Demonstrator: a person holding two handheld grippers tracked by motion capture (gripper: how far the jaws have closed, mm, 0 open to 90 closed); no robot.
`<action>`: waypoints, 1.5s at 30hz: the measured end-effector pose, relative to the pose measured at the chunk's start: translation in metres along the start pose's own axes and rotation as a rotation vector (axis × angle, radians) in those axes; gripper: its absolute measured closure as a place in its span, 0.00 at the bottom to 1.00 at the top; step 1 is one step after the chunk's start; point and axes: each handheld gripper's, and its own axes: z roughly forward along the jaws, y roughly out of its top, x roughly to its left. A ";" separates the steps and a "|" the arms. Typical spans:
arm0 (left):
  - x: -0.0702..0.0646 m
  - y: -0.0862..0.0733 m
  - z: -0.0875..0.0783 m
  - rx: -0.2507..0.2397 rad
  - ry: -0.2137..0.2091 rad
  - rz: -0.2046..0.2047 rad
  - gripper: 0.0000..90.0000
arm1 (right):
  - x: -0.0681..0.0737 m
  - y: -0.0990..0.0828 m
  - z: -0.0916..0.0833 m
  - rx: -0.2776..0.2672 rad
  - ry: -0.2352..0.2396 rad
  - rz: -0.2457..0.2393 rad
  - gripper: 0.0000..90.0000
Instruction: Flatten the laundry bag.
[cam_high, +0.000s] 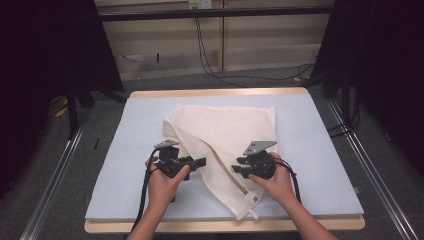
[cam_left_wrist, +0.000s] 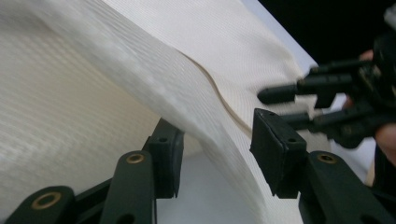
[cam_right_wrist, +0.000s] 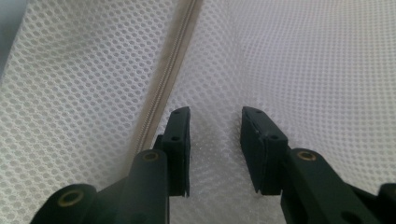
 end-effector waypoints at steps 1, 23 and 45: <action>0.002 0.002 0.000 -0.014 -0.009 -0.028 0.61 | 0.001 0.000 0.001 0.004 0.002 -0.009 0.72; -0.002 -0.003 -0.007 0.092 0.032 0.004 0.97 | -0.039 0.008 -0.002 0.023 -0.070 0.049 0.60; -0.003 -0.006 -0.007 0.071 0.029 0.024 0.97 | -0.034 0.009 0.024 0.077 -0.006 0.019 1.00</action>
